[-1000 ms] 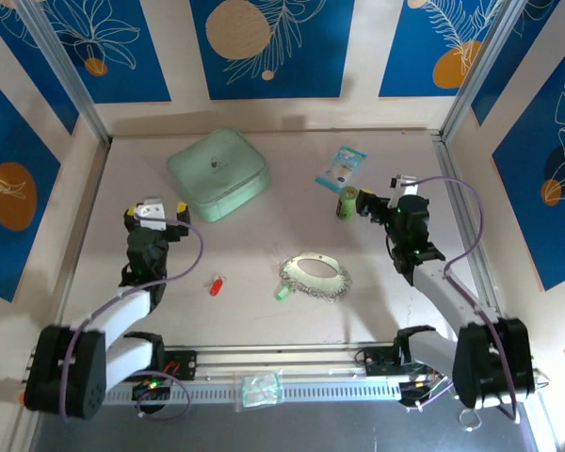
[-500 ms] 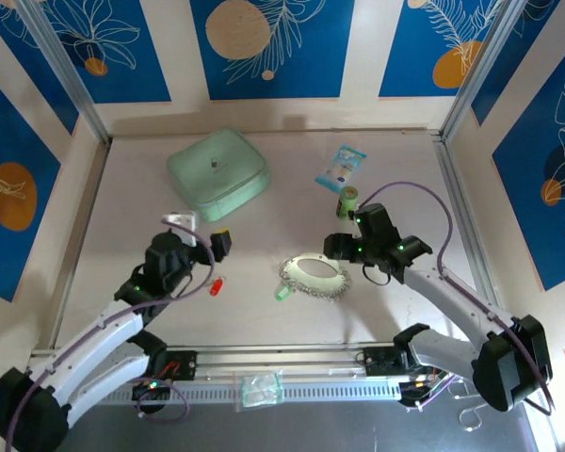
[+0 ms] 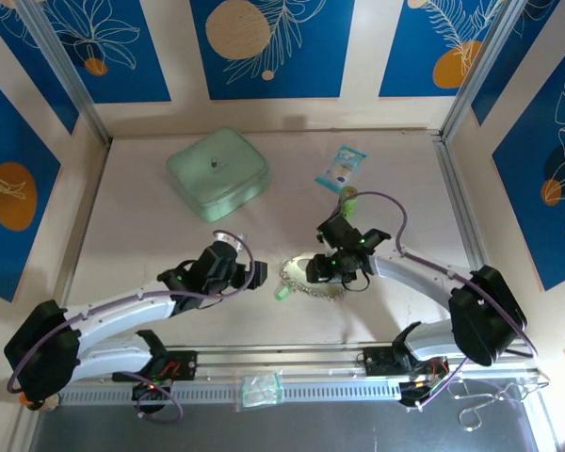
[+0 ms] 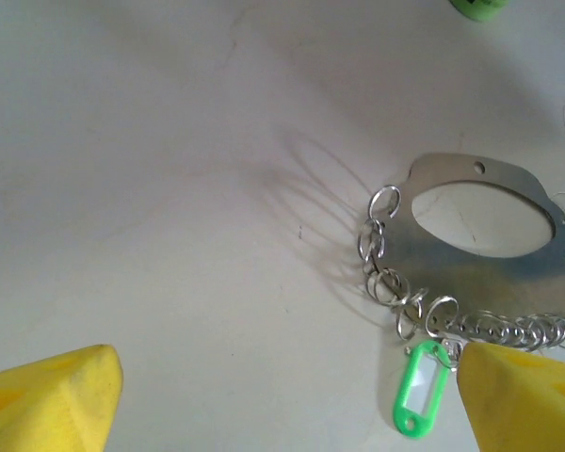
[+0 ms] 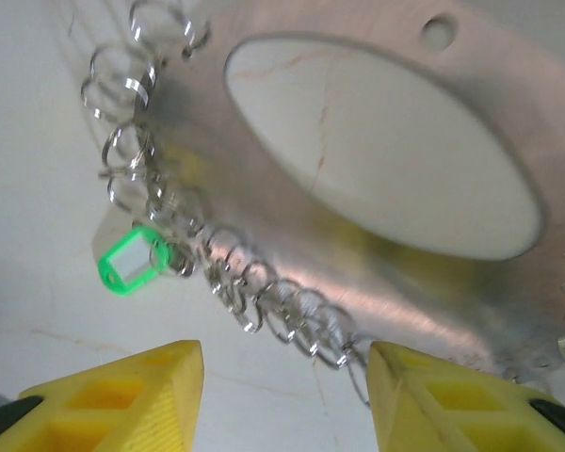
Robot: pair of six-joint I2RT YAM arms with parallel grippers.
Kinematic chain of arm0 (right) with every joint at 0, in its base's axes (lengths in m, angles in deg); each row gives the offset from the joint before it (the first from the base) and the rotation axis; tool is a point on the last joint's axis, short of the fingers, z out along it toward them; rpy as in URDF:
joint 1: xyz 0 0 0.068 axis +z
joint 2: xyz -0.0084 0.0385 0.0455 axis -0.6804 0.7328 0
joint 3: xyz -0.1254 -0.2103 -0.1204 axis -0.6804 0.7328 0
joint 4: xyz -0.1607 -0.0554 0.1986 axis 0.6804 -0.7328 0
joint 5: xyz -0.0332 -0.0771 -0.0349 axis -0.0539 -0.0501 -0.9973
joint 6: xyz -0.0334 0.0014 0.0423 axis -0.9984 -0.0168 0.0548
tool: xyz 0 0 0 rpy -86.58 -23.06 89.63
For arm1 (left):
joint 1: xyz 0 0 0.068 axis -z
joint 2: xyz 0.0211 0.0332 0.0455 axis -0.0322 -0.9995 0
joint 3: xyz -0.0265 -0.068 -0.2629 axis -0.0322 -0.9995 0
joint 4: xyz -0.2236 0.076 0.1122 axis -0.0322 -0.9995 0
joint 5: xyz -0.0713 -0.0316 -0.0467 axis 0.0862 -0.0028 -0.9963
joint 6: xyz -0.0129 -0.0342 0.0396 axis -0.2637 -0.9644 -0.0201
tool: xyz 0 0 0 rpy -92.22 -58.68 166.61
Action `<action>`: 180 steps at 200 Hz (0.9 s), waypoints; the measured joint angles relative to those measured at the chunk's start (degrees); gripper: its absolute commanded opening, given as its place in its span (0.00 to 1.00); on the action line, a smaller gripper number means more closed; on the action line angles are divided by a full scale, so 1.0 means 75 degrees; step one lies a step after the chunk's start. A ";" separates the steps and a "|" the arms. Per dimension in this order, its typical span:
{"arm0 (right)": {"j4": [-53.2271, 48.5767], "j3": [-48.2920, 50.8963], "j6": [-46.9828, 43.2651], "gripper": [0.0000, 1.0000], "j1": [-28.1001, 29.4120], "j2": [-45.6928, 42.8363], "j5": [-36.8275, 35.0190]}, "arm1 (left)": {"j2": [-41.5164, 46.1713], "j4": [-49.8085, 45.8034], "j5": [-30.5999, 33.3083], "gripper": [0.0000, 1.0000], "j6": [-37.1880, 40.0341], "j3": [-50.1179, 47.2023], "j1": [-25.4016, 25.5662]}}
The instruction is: Put the keys on the keyring
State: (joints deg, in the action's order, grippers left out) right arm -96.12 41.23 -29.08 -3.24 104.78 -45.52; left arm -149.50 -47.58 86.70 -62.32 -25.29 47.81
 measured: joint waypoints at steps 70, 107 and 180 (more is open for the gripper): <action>-0.0286 -0.0166 -0.0099 0.50 0.0699 0.0976 0.0087 | -0.0577 0.0428 0.0318 0.92 -0.0562 -0.0009 0.0119; -0.0283 -0.0629 -0.0149 0.49 0.1055 0.1358 -0.0140 | -0.0560 0.0519 0.0376 0.92 -0.0624 -0.0038 0.0160; -0.0274 -0.1247 -0.0242 0.38 0.1425 0.2192 -0.1078 | 0.0096 0.0673 0.0568 0.92 -0.0825 -0.0460 0.0172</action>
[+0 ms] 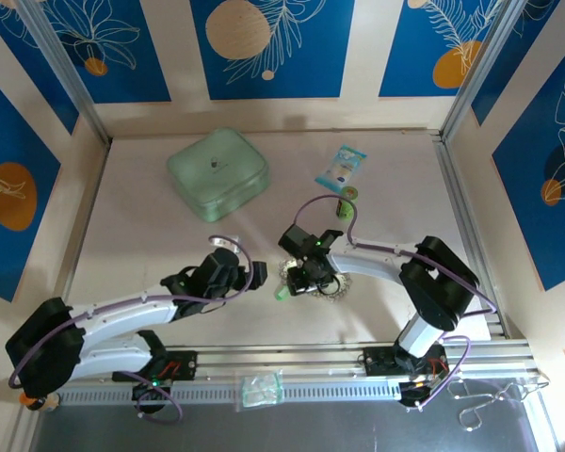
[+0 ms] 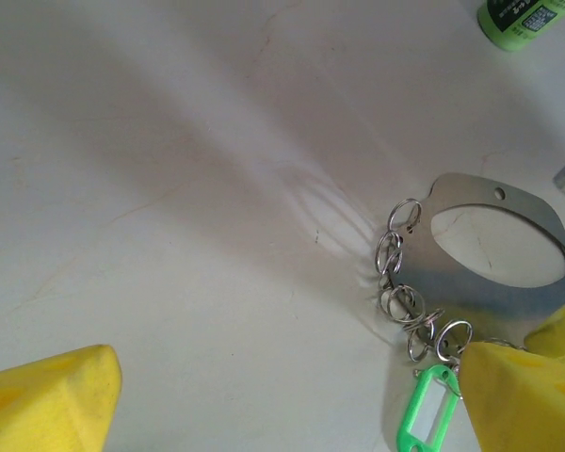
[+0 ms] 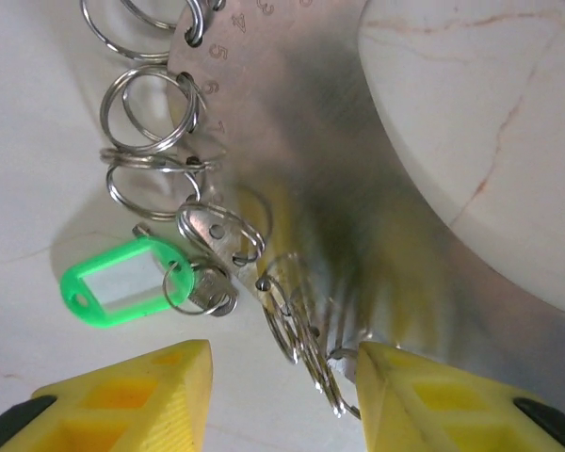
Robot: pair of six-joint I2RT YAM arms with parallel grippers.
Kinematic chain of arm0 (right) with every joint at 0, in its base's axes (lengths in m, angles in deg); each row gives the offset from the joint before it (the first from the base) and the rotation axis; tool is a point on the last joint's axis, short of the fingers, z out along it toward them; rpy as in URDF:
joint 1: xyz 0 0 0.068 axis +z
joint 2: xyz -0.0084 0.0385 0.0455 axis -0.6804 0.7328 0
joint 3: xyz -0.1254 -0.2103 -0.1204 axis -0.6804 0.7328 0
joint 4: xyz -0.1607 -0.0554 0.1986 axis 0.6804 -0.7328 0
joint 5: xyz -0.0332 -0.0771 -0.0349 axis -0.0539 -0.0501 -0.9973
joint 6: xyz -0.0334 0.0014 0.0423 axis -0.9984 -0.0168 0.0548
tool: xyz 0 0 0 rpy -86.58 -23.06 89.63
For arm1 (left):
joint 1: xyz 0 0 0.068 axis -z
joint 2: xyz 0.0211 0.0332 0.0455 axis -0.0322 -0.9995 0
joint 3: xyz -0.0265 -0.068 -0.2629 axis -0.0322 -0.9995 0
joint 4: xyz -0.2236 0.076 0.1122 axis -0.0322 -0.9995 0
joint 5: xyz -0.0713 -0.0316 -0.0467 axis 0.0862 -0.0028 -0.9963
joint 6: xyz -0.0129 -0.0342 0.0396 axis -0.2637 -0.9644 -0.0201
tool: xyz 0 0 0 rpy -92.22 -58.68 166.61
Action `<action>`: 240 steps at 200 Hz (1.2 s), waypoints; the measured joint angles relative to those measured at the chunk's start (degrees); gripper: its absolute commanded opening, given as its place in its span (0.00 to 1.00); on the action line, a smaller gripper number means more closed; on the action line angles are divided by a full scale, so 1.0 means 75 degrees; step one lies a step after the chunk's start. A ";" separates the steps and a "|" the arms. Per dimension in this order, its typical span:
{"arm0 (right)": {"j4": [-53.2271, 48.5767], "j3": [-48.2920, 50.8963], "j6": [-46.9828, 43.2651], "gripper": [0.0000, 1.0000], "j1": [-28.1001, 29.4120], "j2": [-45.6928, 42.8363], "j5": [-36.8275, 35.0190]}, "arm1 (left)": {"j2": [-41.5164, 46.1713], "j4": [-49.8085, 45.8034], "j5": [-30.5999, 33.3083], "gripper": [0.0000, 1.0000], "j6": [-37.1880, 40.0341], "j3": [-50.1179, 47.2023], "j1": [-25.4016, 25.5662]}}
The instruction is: Put the keys on the keyring
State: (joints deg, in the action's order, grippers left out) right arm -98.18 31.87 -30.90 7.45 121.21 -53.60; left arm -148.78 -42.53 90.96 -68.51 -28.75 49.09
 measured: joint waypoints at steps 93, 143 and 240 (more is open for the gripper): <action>-0.0280 0.0530 0.0245 0.09 0.0096 -0.0504 -0.0382 | 0.0105 0.0026 0.0146 0.92 -0.0020 -0.0079 0.0026; -0.1177 0.1052 0.0580 0.25 0.0099 -0.1384 -0.0583 | 0.0073 0.0227 0.0149 0.92 0.0009 -0.0131 0.0026; -0.0245 0.0525 -0.0207 0.36 -0.2629 -0.1585 0.1093 | -0.0125 0.0312 0.0076 0.92 0.0277 -0.0131 0.0029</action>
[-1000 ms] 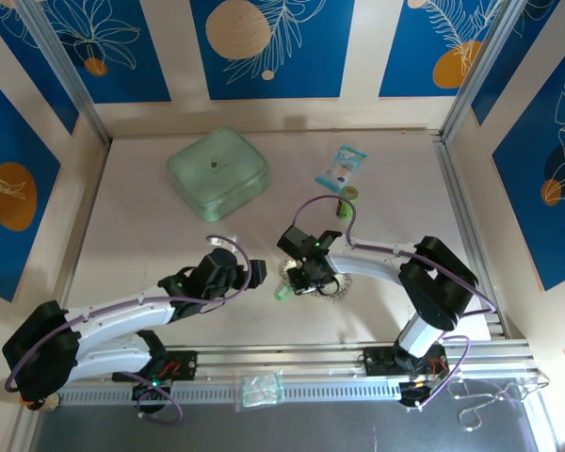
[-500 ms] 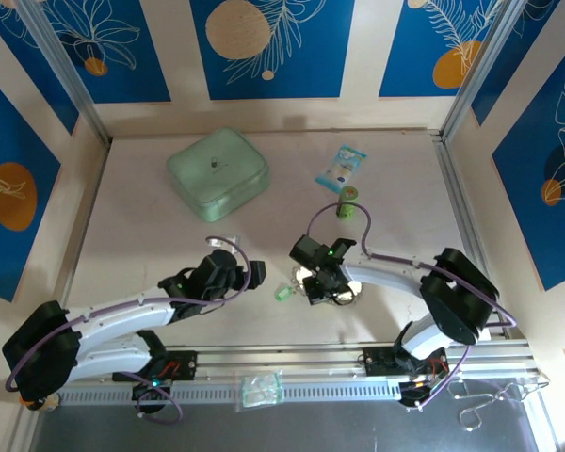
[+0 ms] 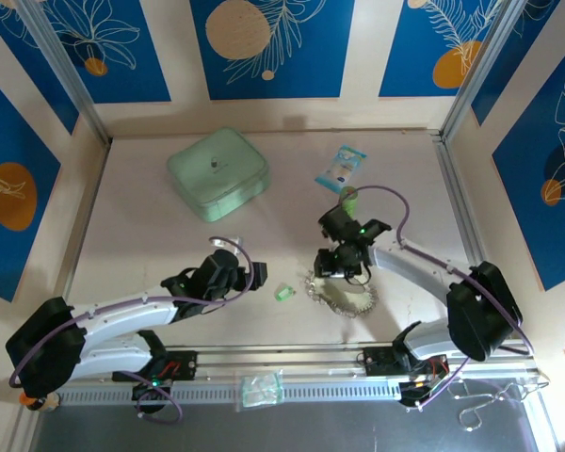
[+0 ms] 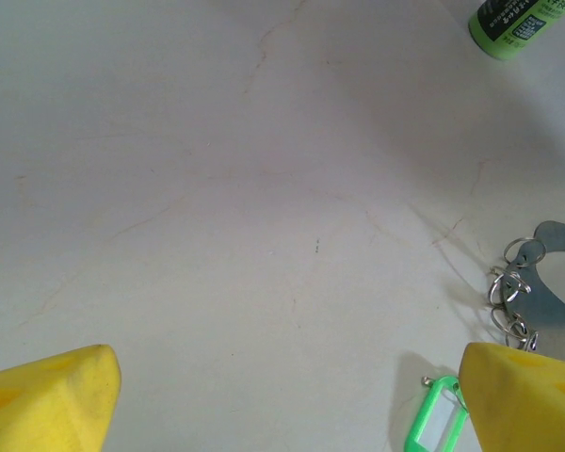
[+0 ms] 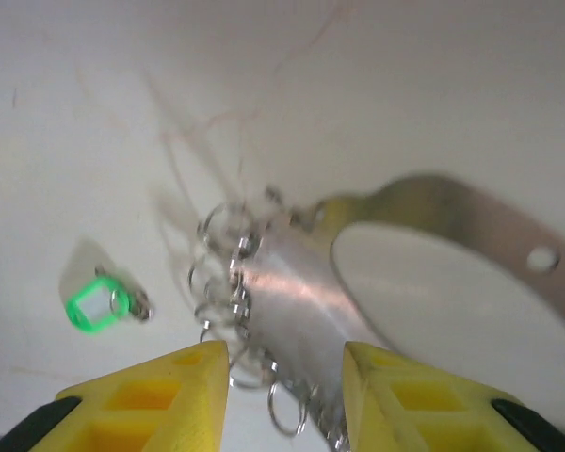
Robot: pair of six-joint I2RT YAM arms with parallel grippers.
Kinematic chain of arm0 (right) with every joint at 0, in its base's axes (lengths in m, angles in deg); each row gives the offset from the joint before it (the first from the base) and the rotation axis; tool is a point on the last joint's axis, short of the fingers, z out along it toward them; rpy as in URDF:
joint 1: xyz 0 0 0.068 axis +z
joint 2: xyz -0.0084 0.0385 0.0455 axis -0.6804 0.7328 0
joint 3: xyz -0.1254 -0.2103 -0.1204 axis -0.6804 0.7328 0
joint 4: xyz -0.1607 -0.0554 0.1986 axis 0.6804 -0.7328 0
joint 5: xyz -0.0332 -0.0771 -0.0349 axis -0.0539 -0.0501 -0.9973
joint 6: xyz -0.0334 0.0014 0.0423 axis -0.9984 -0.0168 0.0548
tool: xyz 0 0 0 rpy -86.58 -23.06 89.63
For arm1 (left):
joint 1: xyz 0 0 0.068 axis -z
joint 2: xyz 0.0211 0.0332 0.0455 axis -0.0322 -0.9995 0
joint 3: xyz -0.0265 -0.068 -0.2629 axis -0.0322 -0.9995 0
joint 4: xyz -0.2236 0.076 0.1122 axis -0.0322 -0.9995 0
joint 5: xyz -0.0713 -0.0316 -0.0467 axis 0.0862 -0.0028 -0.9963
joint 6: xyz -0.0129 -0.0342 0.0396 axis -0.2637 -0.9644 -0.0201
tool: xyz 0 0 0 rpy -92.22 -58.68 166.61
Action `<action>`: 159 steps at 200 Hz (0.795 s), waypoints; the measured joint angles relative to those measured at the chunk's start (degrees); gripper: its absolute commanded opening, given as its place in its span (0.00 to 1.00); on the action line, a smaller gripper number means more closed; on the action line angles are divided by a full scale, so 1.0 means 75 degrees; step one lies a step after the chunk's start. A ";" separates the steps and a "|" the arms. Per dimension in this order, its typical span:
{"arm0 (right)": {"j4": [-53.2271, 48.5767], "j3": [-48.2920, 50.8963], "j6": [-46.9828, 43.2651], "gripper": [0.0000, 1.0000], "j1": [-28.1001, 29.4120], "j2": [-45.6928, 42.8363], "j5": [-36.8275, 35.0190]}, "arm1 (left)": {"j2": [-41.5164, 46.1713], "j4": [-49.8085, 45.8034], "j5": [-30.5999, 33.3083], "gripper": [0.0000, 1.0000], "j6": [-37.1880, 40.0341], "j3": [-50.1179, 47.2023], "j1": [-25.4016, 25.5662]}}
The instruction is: Put the keys on the keyring
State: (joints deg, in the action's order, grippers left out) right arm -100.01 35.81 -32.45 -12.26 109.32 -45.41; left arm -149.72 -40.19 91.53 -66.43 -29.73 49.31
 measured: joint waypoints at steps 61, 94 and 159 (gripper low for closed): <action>0.0344 -0.0554 -0.1058 0.37 -0.0277 0.1253 0.0303 | 0.0149 -0.0204 -0.0058 0.92 -0.0006 0.0000 0.0000; 0.0382 -0.0723 -0.1314 0.37 -0.0201 0.1478 0.0315 | 0.0157 -0.0204 -0.0058 0.92 -0.0006 0.0000 0.0000; 0.0236 -0.0807 -0.1513 0.35 0.0134 0.1874 0.0105 | -0.0017 -0.0207 -0.0055 0.92 -0.0006 0.0009 0.0000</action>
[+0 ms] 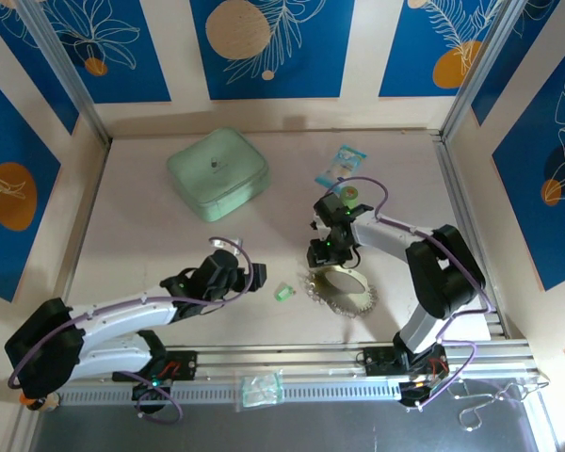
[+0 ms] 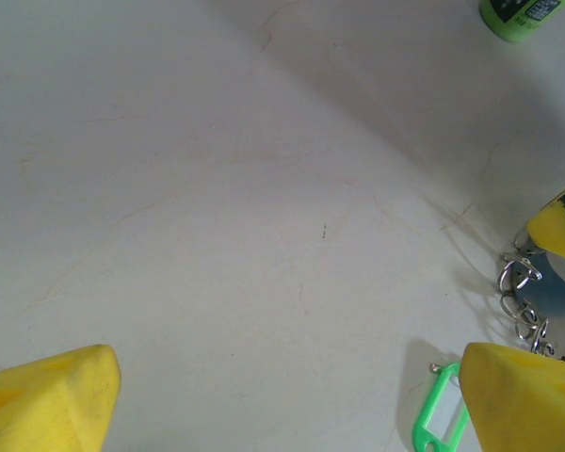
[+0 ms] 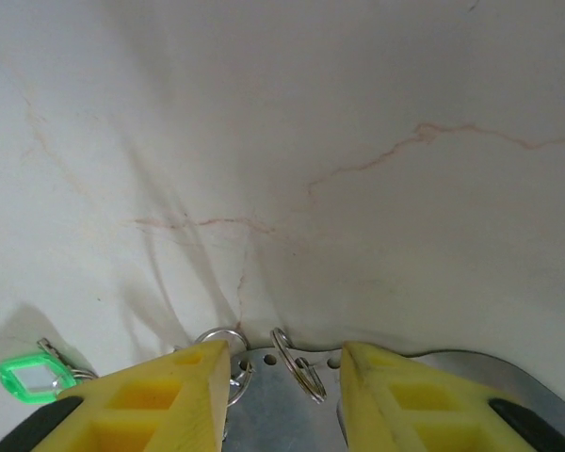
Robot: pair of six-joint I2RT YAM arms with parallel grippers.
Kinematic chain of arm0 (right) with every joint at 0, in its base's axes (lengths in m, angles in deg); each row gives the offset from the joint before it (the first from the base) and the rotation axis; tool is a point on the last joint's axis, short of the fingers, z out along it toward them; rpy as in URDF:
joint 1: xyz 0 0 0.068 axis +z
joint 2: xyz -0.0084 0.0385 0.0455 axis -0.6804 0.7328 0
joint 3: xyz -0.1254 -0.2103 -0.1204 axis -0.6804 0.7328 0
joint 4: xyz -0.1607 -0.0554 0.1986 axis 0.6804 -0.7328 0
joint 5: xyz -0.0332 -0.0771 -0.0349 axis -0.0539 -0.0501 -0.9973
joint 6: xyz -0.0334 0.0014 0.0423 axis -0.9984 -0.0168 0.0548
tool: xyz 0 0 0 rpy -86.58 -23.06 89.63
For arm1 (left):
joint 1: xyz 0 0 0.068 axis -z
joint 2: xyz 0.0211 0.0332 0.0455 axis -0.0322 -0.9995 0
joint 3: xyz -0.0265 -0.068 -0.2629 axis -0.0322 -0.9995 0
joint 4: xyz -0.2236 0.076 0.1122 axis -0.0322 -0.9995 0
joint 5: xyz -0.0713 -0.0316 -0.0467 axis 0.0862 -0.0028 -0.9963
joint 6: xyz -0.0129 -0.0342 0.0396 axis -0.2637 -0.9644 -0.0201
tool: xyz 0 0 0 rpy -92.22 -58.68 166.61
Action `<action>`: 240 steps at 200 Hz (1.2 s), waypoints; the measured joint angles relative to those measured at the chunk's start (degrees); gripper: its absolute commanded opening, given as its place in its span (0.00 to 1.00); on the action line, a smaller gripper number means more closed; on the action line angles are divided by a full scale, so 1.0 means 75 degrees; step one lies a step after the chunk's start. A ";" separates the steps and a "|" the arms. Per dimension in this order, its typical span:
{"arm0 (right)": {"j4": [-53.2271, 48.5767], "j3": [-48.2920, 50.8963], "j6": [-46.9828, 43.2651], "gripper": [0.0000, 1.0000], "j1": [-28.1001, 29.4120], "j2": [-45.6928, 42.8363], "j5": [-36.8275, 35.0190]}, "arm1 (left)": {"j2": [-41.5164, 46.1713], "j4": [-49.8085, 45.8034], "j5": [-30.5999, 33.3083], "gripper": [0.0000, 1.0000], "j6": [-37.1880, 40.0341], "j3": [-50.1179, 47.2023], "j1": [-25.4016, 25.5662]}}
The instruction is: Put the keys on the keyring
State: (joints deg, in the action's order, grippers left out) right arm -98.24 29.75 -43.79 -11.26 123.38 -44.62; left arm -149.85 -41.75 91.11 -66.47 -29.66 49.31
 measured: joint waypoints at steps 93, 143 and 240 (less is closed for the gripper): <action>-0.0309 -0.0315 -0.0117 0.17 0.0143 0.0286 -0.0434 | 0.0006 0.0006 0.0003 0.92 0.0000 0.0000 0.0000; -0.0411 -0.0347 -0.0108 0.15 0.0236 0.0402 -0.0586 | 0.0207 -0.0009 0.0064 0.92 0.0003 0.0000 0.0000; -0.0618 -0.0420 -0.0137 0.00 0.0539 0.0195 -0.0953 | 0.0629 -0.0425 0.0280 0.91 0.0154 0.0000 0.0003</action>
State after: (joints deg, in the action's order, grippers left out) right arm -102.88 26.60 -44.82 -7.22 124.84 -51.77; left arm -145.13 -44.94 93.21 -65.32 -29.66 49.34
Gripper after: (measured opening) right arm 0.054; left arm 0.916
